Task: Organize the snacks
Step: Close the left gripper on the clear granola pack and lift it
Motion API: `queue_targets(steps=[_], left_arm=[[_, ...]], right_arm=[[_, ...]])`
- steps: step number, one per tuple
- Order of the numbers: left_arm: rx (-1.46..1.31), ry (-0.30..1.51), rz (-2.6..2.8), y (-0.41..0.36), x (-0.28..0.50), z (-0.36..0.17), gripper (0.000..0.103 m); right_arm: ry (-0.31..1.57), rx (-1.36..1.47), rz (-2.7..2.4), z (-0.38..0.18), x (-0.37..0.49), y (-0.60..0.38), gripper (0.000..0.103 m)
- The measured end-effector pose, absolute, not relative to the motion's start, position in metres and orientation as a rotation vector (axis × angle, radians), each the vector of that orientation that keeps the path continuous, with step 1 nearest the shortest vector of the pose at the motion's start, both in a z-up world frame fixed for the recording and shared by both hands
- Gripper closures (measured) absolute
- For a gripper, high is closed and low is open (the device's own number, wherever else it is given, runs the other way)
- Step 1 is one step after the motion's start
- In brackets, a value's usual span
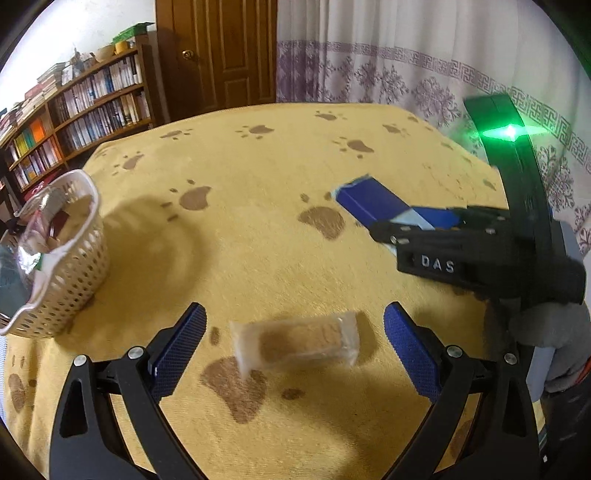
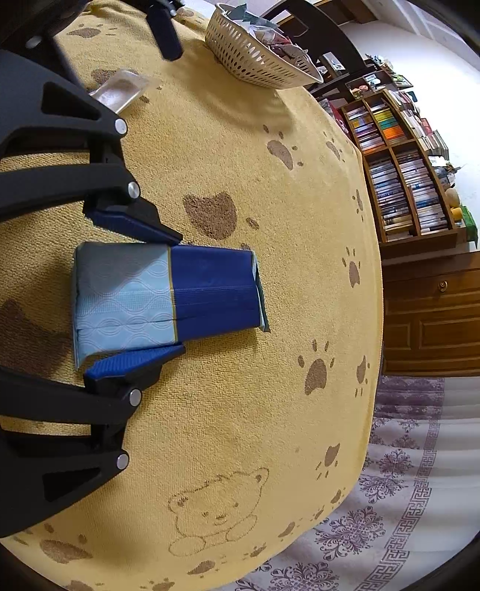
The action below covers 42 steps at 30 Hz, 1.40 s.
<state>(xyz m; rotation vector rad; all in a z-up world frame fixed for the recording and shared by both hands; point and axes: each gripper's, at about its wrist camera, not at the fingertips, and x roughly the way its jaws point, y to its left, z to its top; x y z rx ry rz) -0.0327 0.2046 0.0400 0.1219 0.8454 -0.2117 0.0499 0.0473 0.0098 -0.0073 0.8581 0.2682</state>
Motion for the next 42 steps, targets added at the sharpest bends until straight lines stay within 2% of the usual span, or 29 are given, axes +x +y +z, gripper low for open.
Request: queue_targets(steps=[18,19,21,32,42], left_arm=[[0.139,0.909,-0.177,0.205,-0.023,0.017,0.005],[0.136,0.909,-0.180,0.206,-0.023,0.017,0.006],[0.139,0.915,-0.186,0.205,-0.022,0.016,0.019],[0.180,0.870,-0.197,0.201,-0.028,0.026,0.022],[0.116,0.795,-0.109,0.234,-0.026,0.059,0.022]], right_arm=[[0.858,-0.008,0.269,0.009,0.050,0.048,0.048],[0.858,-0.008,0.269,0.009,0.050,0.048,0.048],[0.858,-0.008,0.269,0.009,0.050,0.048,0.047],[0.858,-0.008,0.269,0.009,0.050,0.048,0.047],[0.858,-0.008,0.268,0.009,0.050,0.048,0.047]])
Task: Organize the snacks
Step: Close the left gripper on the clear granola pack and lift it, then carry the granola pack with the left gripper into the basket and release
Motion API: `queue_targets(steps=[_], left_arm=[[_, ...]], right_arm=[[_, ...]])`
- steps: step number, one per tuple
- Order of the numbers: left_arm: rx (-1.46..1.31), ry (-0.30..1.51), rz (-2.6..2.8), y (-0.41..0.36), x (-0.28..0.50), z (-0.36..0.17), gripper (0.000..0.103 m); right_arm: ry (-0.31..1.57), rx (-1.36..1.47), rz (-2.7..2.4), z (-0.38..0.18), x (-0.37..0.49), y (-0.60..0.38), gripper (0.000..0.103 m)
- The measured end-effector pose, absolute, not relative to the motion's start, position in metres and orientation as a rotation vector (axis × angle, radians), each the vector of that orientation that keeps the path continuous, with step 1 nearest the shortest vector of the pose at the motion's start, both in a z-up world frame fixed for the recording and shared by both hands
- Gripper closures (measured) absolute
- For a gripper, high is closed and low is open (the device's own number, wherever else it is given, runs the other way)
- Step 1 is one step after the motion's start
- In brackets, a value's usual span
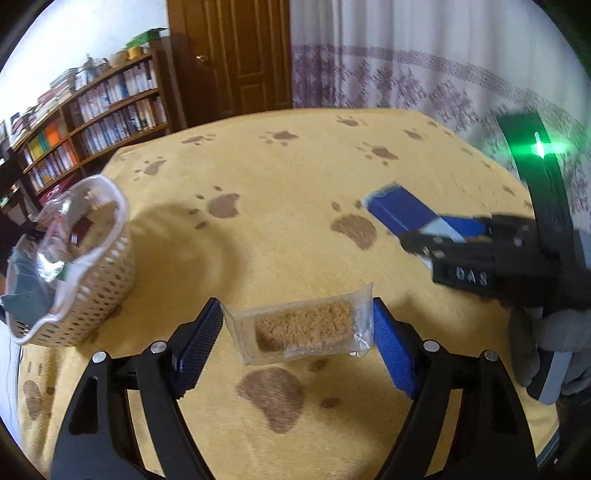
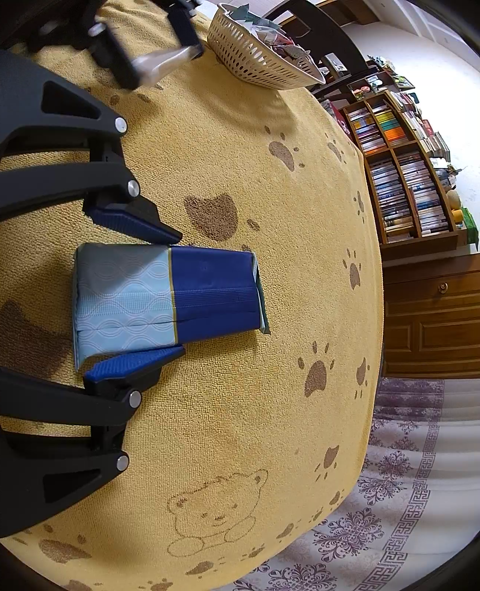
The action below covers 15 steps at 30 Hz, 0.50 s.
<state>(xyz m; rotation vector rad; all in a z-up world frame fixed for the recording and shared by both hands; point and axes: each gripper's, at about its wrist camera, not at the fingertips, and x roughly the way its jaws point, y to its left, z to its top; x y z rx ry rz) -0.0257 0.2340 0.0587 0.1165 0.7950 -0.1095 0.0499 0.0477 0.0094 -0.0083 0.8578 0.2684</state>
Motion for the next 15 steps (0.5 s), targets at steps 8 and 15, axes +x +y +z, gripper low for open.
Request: queue_targets(steps=[8,15], left_arm=[[0.073,0.727,-0.006,0.269,-0.025,0.085,0.022],[0.068,0.681,0.048,0.284,-0.031,0.101,0.022]], right_arm=[[0.858,-0.009,0.268,0.009,0.050,0.048,0.047],[0.858,-0.009,0.268,0.009,0.050,0.048,0.047]])
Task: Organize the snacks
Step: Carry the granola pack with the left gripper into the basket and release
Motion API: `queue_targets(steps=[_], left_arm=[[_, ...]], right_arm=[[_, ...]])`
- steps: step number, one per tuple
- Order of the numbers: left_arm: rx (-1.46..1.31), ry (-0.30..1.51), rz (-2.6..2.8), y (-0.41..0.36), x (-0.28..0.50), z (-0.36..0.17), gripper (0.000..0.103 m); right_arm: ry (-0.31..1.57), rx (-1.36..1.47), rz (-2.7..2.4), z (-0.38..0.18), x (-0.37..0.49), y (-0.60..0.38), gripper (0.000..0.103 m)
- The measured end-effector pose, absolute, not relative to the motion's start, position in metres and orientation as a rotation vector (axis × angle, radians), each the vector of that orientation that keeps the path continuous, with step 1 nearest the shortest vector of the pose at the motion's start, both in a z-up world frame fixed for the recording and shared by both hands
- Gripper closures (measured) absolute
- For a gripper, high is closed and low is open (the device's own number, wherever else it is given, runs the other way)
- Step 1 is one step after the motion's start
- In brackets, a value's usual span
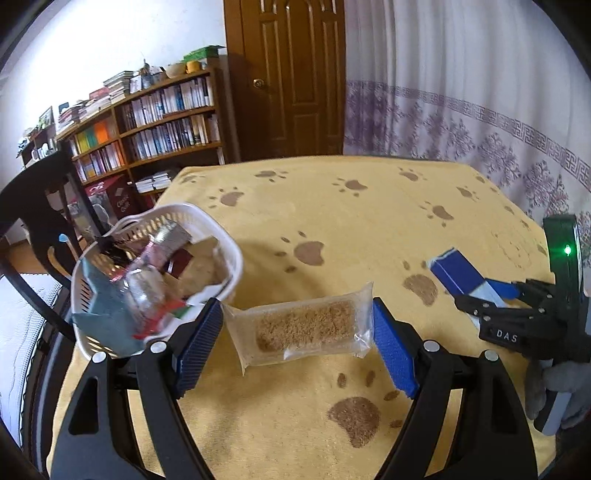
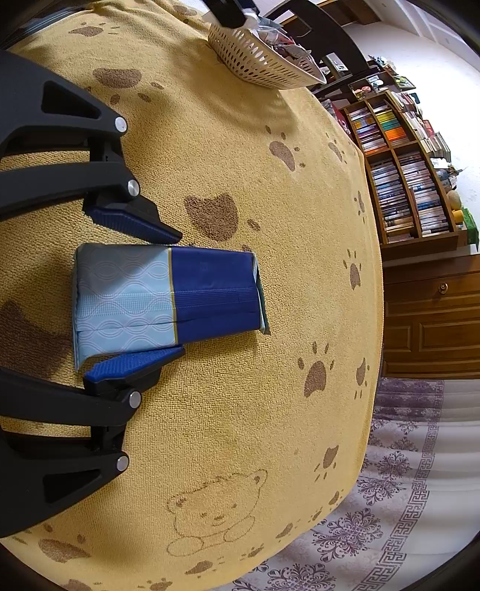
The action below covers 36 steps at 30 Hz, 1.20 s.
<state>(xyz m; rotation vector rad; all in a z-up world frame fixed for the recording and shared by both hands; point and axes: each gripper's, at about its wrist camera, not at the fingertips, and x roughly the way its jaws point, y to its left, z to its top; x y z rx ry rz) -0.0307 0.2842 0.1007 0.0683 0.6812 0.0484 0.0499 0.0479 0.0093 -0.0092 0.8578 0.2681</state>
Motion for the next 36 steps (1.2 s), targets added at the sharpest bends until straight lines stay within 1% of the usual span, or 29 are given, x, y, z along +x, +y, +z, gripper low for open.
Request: queue_targets(steps=[24,36], left_arm=[[0.083,0.610,0.144,0.313,-0.033,0.122,0.022],[0.088,0.578,0.224,0.342,-0.028,0.129,0.022]], right_arm=[[0.857,-0.015,0.272,0.010,0.050,0.050,0.044],[0.857,-0.017,0.271,0.009,0.050,0.050,0.044]])
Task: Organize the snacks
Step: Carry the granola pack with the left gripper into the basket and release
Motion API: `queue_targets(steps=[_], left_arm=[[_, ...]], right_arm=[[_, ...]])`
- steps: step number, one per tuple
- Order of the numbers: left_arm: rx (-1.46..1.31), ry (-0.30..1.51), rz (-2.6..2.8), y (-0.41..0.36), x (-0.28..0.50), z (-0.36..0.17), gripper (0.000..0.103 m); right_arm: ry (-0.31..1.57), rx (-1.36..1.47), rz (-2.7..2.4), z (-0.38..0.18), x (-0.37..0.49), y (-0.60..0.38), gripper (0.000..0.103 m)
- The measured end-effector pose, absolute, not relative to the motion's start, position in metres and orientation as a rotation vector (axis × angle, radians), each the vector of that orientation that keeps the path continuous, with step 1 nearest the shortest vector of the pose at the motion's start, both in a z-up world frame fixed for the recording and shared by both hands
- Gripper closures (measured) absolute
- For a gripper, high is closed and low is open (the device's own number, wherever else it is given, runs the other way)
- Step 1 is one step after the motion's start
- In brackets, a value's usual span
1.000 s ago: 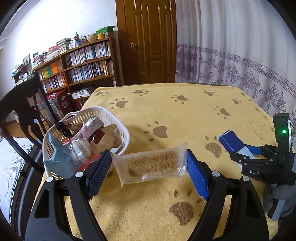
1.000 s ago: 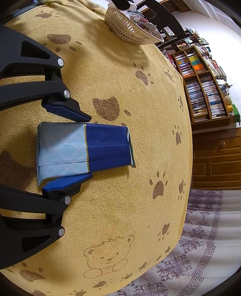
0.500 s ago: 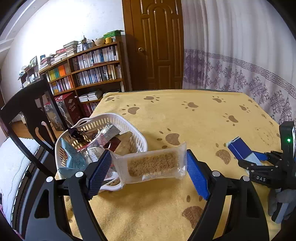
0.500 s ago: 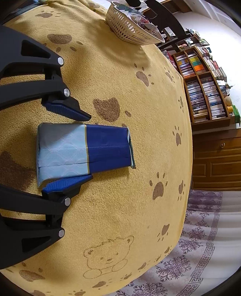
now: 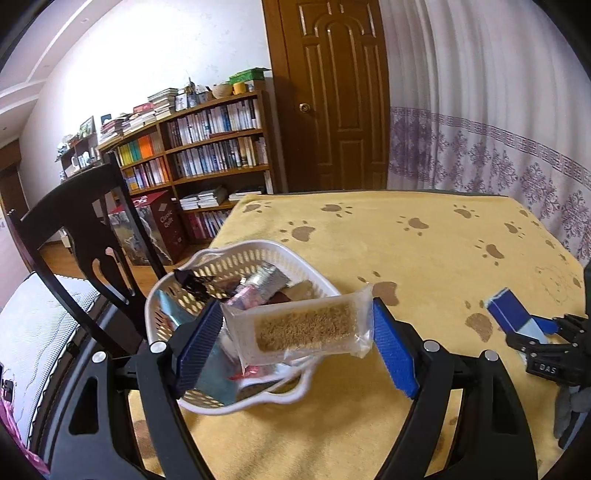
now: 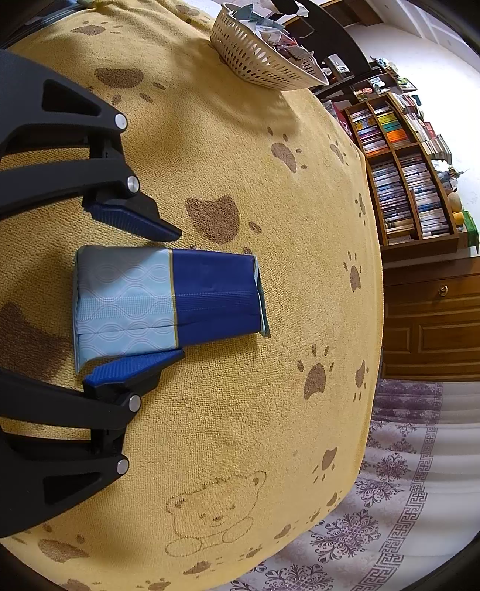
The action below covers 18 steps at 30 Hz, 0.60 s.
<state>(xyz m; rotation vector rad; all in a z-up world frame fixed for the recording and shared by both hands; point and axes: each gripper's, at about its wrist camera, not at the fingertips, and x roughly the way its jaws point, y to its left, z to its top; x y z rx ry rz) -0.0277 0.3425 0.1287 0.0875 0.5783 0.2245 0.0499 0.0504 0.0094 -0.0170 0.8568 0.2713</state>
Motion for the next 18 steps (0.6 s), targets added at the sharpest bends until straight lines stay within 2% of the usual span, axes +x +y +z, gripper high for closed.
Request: queue_targets(steps=[18], left_arm=[[0.030,0.639,0.306,0.387,-0.002,0.108,0.022]], right_arm=[[0.857,-0.019,0.271,0.009,0.050,0.051,0.043]])
